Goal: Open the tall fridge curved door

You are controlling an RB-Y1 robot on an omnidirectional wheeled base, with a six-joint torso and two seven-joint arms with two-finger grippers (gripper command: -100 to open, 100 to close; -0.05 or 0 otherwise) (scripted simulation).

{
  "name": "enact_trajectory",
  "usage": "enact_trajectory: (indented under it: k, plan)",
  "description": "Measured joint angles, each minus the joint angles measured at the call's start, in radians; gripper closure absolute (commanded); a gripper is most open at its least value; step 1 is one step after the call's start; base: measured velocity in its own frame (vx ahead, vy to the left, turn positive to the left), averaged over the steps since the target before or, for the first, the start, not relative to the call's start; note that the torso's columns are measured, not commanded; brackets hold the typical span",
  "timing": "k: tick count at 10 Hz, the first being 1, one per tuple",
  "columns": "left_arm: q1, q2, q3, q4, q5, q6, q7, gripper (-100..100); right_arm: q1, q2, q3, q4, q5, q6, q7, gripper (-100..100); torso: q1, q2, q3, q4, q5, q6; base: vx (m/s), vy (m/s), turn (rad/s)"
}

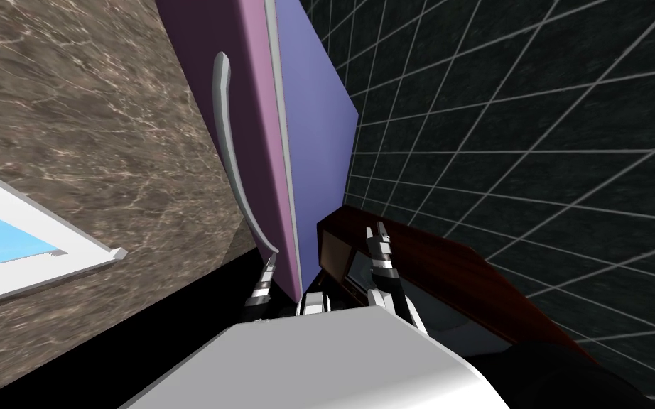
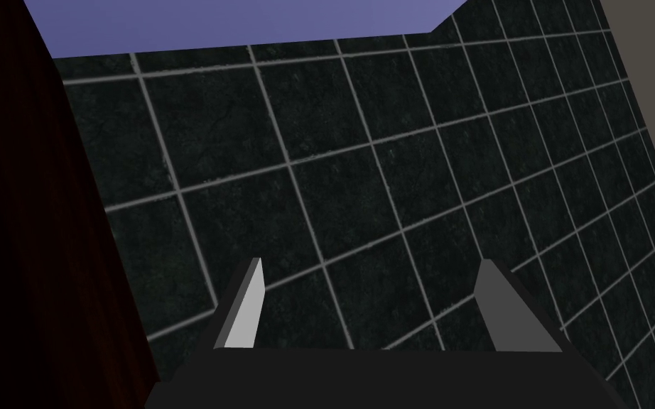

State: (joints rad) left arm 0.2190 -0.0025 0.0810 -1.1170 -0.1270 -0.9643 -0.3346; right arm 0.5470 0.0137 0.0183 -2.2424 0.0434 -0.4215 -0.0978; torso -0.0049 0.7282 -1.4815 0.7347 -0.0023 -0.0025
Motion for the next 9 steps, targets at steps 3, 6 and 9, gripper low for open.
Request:
enact_trajectory:
  k: [3,6,9]
  plan:
    - [0.001,-0.001,-0.001,-0.003,0.0,0.008,0.001,100,0.003,0.0,0.0,-0.004,0.0,-0.003,0.001,0,0.001,0.001,0.001,0.0,0.0,0.0,-0.011,-0.002,-0.001]
    - [0.011,0.015,-0.001,0.008,-0.003,-0.015,-0.003,-100,0.004,0.001,0.002,-0.007,0.001,-0.005,0.001,0,0.001,0.005,0.003,0.001,0.0,0.002,-0.016,-0.003,0.0]
    - [0.002,0.073,0.001,-0.014,-0.01,0.022,0.001,-100,0.003,0.001,0.006,-0.008,0.001,-0.006,0.001,0,-0.001,0.009,0.005,0.003,0.001,0.004,-0.02,-0.019,0.006]
